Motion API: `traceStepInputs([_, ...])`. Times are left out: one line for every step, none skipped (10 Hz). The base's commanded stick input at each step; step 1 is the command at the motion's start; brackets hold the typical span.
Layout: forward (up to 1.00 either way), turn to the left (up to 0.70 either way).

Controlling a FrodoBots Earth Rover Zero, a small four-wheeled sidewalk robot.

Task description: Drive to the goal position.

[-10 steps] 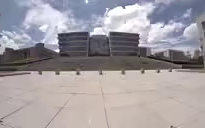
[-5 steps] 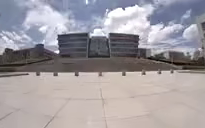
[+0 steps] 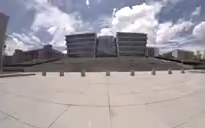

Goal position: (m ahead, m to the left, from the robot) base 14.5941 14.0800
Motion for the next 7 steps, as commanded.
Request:
traceStepInputs([0.7, 0.17])
traceStepInputs([0.7, 0.11])
traceStepInputs([0.7, 0.1])
traceStepInputs([0.7, 0.09])
traceStepInputs([0.7, 0.09])
traceStepInputs([0.7, 0.09])
traceStepInputs([0.7, 0.1])
